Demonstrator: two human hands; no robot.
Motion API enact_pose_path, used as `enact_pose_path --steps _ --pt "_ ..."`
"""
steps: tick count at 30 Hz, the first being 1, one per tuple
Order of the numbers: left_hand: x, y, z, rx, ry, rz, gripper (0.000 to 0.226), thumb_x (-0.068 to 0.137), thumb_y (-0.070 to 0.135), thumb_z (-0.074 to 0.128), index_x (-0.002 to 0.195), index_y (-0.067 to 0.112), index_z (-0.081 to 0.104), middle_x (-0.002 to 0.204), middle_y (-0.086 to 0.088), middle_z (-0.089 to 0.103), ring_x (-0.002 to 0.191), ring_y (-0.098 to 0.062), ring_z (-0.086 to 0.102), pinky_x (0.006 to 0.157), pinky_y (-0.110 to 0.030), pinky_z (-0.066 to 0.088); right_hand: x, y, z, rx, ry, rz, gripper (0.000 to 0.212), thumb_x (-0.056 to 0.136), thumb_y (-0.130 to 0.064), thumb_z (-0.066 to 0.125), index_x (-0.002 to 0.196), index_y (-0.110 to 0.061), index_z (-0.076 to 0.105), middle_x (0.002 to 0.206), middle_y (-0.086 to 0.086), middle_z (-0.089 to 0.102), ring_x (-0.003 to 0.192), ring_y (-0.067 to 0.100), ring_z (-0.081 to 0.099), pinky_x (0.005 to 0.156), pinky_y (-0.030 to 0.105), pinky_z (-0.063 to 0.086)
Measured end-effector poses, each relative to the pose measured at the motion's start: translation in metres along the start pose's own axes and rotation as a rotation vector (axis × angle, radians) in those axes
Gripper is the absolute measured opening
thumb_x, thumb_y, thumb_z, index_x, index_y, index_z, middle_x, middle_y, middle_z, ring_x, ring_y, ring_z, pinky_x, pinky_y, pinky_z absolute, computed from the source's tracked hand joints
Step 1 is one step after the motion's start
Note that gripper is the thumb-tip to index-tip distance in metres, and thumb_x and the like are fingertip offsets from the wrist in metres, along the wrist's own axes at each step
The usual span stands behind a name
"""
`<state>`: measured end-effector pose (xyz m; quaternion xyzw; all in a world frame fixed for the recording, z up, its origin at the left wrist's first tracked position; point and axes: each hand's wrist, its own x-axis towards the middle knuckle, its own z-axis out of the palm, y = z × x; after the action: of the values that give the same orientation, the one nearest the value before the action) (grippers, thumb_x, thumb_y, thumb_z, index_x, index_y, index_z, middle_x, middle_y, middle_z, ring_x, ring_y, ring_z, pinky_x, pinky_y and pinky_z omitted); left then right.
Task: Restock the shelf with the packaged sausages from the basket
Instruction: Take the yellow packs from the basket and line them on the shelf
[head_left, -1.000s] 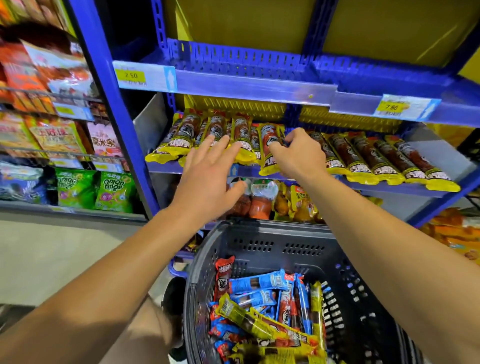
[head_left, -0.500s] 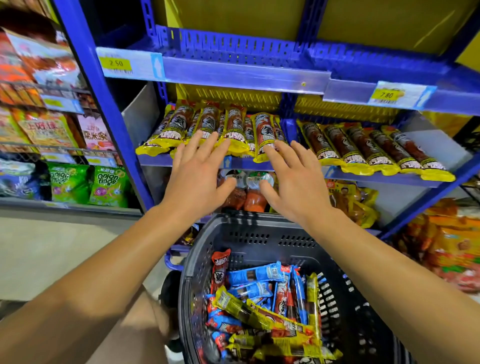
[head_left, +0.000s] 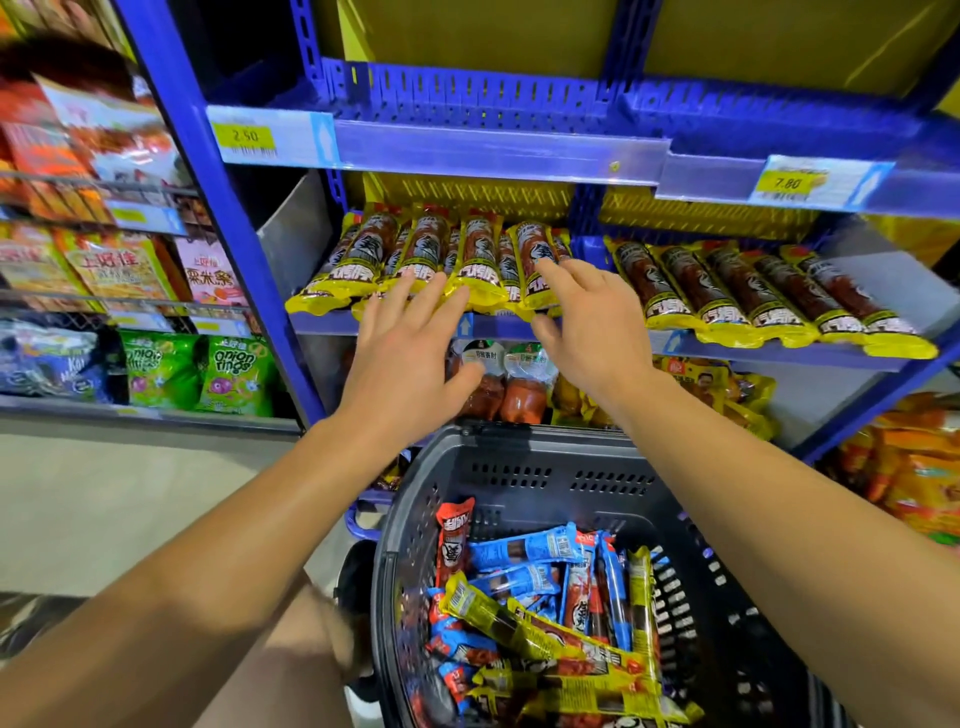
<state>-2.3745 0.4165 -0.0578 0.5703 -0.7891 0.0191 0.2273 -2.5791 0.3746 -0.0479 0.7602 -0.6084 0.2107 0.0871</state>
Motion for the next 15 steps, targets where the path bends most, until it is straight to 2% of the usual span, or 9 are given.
enact_pose_path --steps 3,6,12,15 --pt "0.001 0.001 0.000 -0.016 0.003 -0.005 0.071 0.091 0.048 0.053 0.152 0.024 0.026 0.161 -0.002 0.017 0.149 -0.026 0.002 0.118 -0.051 0.003 0.008 0.007 0.007 -0.036 0.077 -0.005 0.043 0.092 -0.026 0.063 0.134 -0.018 0.060 0.113 0.008 0.072 0.102 0.035 0.064 0.097 0.045 0.045" --pt "0.003 0.001 0.002 -0.013 0.003 -0.005 0.070 0.091 0.048 0.053 0.151 0.023 0.027 0.161 -0.002 0.019 0.149 -0.026 0.004 0.119 -0.052 0.005 0.009 0.009 0.011 -0.049 0.123 0.023 0.040 0.092 -0.032 0.064 0.130 -0.021 0.063 0.094 0.005 0.075 0.087 0.034 0.065 0.092 0.043 0.046" --pt "0.005 0.000 0.004 -0.015 -0.006 -0.005 0.071 0.090 0.048 0.053 0.151 0.024 0.026 0.161 -0.002 0.019 0.149 -0.026 0.005 0.119 -0.053 0.006 0.013 0.008 0.014 -0.036 0.152 0.024 0.037 0.092 -0.026 0.062 0.129 -0.017 0.064 0.101 0.009 0.074 0.095 0.037 0.063 0.091 0.045 0.045" --pt "0.004 -0.001 0.004 -0.011 -0.006 -0.007 0.070 0.090 0.049 0.052 0.151 0.024 0.028 0.161 -0.003 0.020 0.149 -0.026 0.006 0.119 -0.054 0.008 0.013 0.008 0.013 -0.042 0.140 0.004 0.039 0.091 -0.025 0.062 0.130 -0.017 0.063 0.112 0.009 0.071 0.103 0.037 0.062 0.095 0.046 0.044"
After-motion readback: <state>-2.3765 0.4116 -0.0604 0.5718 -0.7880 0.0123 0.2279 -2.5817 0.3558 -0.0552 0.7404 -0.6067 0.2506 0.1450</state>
